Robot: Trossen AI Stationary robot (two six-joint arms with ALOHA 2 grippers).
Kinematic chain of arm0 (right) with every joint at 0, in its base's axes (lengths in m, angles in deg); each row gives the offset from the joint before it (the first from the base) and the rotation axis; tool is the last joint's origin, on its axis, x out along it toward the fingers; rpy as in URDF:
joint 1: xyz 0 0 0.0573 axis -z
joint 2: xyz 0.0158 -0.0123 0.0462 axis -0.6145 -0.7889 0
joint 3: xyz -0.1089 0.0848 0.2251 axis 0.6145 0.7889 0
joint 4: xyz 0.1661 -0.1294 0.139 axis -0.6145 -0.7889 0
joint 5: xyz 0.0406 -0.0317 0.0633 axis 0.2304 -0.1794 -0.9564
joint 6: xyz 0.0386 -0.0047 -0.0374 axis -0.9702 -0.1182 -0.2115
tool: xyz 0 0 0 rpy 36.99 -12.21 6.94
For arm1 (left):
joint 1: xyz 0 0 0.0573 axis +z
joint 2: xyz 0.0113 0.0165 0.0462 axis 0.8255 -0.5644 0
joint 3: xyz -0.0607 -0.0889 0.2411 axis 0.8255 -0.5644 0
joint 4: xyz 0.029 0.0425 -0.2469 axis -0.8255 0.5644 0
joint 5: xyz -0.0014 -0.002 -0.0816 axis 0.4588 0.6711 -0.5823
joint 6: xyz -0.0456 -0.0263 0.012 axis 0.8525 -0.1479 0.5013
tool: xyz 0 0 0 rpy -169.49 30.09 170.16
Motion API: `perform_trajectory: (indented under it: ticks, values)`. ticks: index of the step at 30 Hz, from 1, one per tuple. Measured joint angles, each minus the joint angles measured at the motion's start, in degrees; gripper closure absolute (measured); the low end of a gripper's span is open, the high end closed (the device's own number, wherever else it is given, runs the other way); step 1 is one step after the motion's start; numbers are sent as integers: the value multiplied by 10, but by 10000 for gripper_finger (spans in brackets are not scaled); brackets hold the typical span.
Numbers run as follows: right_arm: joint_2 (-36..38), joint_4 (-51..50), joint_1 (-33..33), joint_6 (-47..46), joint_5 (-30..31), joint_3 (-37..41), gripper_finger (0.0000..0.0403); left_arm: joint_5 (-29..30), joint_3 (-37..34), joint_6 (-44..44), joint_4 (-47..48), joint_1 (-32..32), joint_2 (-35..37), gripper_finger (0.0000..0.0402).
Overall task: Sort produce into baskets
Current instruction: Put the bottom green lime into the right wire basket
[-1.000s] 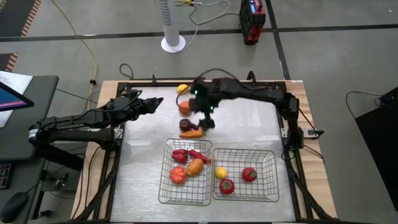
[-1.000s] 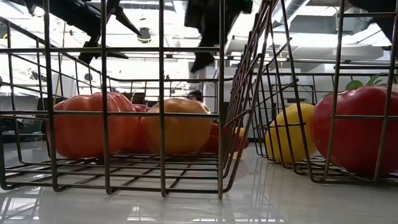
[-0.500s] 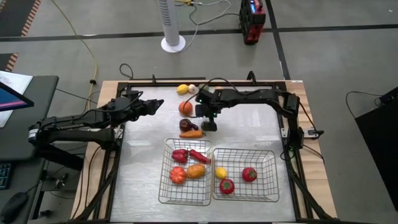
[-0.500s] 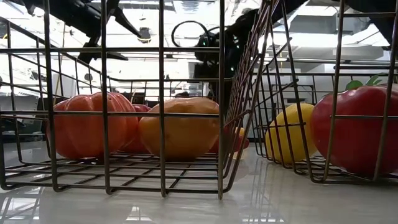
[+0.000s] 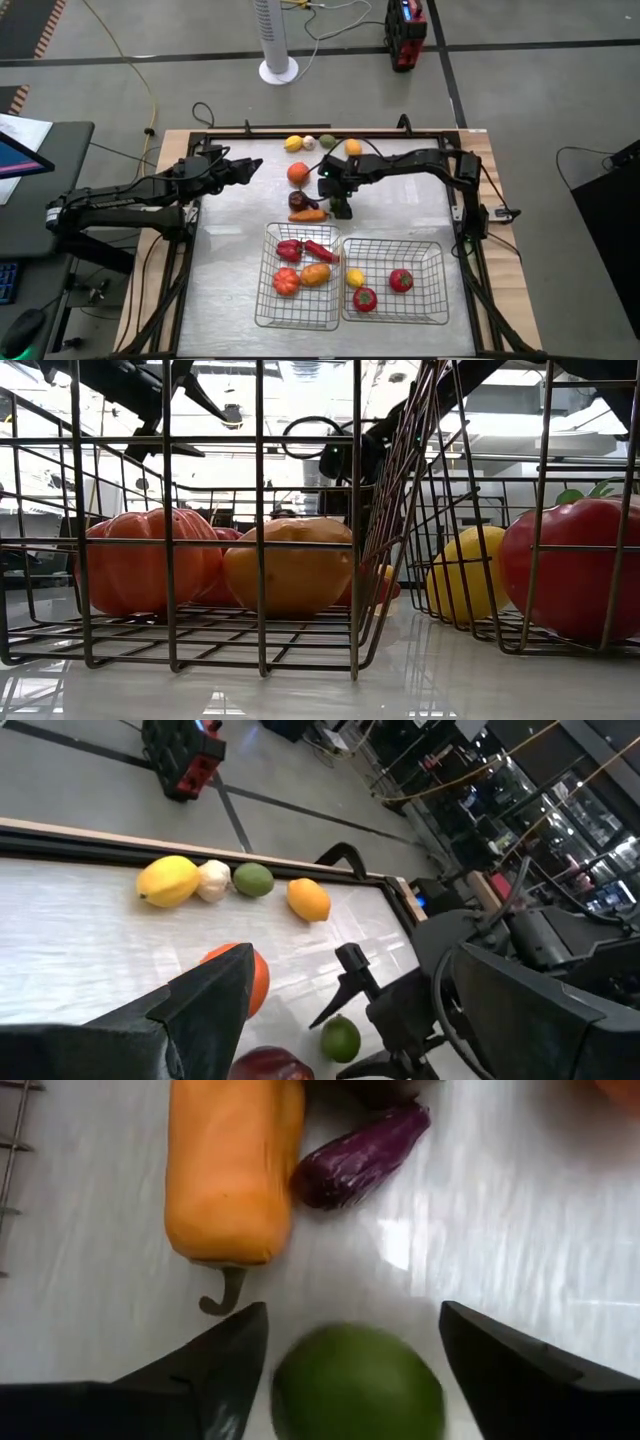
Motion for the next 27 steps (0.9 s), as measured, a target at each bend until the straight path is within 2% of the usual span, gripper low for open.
perform_trajectory:
  ticks: [5, 11, 18, 21, 27]
  values:
    - [0, -11, 1, -3, 16, 1, 129, 0, 0, 0, 0, 0, 0, 78]
    - [1, -26, 7, -3, 19, -1, 165, 0, 0, 1, 0, 0, 0, 78]
    - [6, -89, 6, -3, 13, -71, 172, 0, 0, 2, -1, 0, 0, 78]
    - [9, -127, 0, -5, -32, -136, 170, 0, 0, 3, -1, 0, 0, 78]
    - [15, -193, -17, -48, -224, -258, 169, 1, 0, 7, -1, 0, 0, 78]
